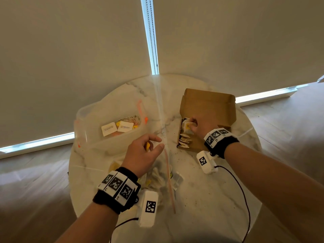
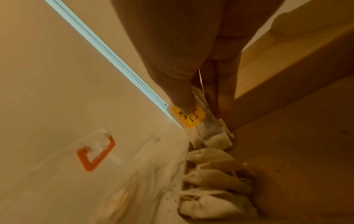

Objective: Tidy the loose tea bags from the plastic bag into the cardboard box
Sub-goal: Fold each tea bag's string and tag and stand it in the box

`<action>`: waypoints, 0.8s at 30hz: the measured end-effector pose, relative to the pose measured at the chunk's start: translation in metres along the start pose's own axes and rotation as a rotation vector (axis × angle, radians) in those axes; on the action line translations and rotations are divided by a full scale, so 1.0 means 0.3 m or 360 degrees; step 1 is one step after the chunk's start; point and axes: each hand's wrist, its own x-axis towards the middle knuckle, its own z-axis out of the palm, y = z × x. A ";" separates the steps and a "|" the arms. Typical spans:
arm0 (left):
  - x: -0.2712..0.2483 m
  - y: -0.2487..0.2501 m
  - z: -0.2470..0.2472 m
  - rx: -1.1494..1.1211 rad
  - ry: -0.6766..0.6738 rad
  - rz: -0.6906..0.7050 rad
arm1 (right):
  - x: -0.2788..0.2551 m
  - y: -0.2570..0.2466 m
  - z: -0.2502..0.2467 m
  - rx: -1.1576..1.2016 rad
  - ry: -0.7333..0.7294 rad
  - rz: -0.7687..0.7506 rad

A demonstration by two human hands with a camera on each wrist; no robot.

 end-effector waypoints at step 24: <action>0.000 -0.053 -0.019 -0.0051 -0.0036 -0.0077 | 0.102 -0.015 0.094 -0.0216 -0.0160 -0.0060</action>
